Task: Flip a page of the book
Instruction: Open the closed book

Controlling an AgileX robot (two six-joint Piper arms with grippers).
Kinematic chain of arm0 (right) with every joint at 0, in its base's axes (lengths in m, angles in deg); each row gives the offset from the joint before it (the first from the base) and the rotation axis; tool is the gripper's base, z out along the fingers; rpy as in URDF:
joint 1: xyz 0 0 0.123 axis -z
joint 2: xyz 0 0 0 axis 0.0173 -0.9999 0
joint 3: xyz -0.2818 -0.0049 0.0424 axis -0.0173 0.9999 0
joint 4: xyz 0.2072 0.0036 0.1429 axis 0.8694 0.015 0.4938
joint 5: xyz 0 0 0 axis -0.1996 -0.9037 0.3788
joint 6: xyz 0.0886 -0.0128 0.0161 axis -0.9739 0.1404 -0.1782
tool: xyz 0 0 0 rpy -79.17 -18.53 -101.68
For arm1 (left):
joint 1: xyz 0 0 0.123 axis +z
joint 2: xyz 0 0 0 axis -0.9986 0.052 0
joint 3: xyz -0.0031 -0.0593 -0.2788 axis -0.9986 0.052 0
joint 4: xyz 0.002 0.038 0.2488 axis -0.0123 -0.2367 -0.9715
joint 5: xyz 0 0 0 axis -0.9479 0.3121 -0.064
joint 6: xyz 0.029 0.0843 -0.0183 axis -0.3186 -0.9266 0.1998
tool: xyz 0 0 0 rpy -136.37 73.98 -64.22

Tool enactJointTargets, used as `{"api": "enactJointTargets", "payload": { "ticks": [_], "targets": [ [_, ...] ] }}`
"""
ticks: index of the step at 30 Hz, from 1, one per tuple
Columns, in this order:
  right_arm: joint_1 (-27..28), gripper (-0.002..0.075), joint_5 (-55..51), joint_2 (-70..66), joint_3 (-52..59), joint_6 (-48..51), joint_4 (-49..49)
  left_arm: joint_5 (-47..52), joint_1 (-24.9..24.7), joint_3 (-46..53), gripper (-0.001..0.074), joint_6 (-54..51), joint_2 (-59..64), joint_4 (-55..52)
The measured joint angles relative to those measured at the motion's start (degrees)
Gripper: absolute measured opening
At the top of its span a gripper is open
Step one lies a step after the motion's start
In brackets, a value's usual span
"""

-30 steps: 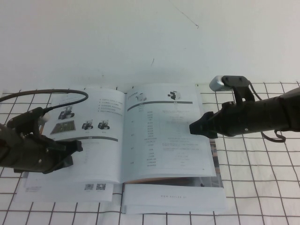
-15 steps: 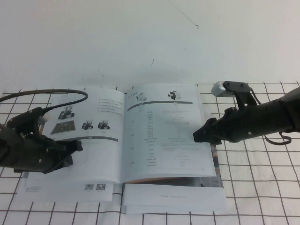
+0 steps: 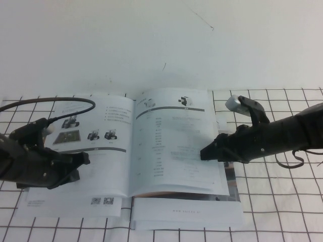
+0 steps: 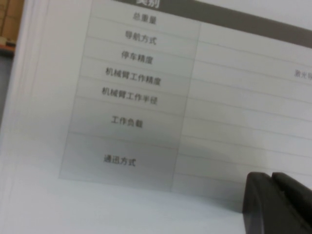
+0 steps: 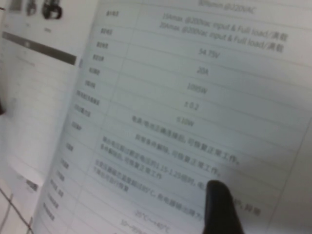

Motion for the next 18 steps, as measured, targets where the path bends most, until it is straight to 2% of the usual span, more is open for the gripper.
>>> {"api": "enactJointTargets", "payload": {
  "ticks": [18],
  "targets": [
    [-0.1,0.0389,-11.4,6.0,0.2,10.3,17.0,-1.2,0.0,0.0,-0.0002,-0.3,0.4,1.6]
  ]
}}
